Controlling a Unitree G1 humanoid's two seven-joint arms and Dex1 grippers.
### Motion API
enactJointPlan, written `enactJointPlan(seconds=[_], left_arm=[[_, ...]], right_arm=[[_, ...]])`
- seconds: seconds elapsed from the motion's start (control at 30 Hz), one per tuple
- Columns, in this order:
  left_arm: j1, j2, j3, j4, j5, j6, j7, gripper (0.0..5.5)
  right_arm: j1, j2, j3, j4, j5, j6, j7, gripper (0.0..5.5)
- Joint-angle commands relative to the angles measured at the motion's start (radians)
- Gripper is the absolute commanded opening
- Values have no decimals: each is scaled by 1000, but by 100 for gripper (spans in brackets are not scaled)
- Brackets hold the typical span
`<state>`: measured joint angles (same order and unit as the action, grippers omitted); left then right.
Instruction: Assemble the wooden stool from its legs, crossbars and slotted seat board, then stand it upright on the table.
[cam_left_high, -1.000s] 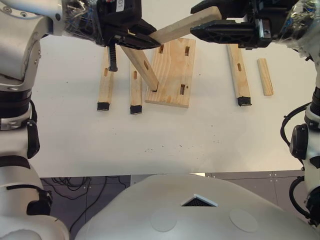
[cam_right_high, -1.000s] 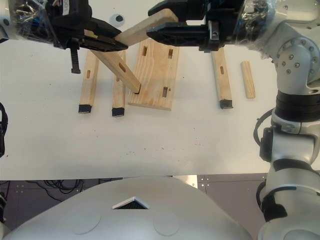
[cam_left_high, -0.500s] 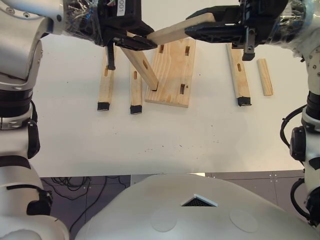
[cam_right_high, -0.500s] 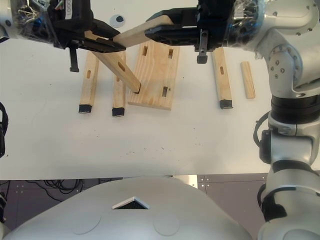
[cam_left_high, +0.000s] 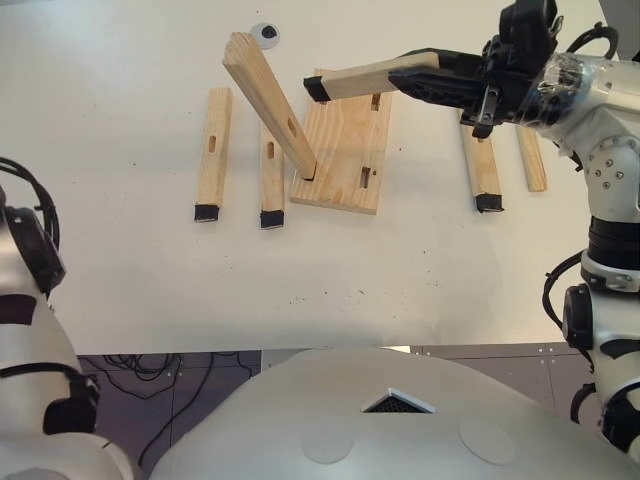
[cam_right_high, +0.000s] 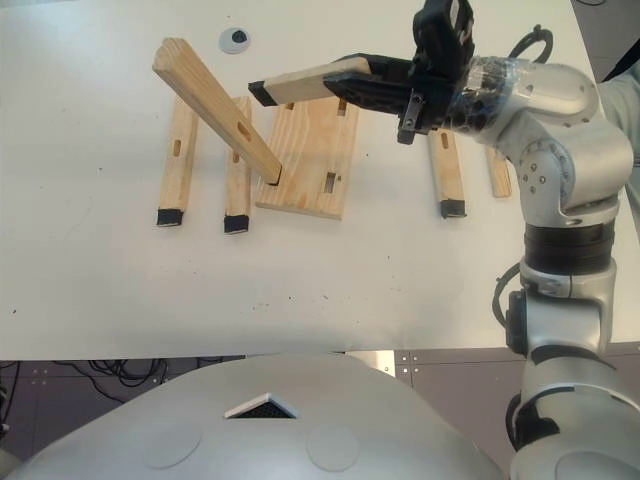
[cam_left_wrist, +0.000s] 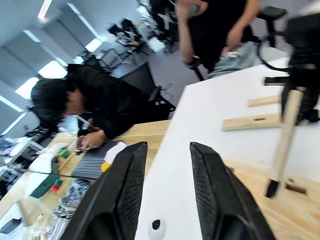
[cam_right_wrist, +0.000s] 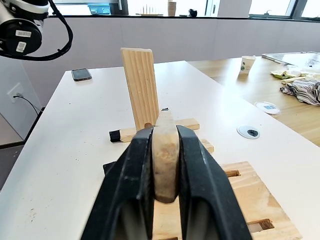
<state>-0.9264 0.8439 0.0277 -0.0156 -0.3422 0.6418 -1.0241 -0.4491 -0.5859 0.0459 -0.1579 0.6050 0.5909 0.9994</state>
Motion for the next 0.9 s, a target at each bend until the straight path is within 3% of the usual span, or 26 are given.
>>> enactJointPlan(seconds=[0.03,0.23,0.9], left_arm=[[70,-74,-45,74,48,42,97,150],[127,-165,-69,64,27,145,162,150],[358,-170,-215,139,77,168,68,150]], right_arm=[[47,68,-10,10,21,-25,-13,41],[103,113,5,0,30,-37,-18,41],[146,200,53,101,-26,-113,-11,41]])
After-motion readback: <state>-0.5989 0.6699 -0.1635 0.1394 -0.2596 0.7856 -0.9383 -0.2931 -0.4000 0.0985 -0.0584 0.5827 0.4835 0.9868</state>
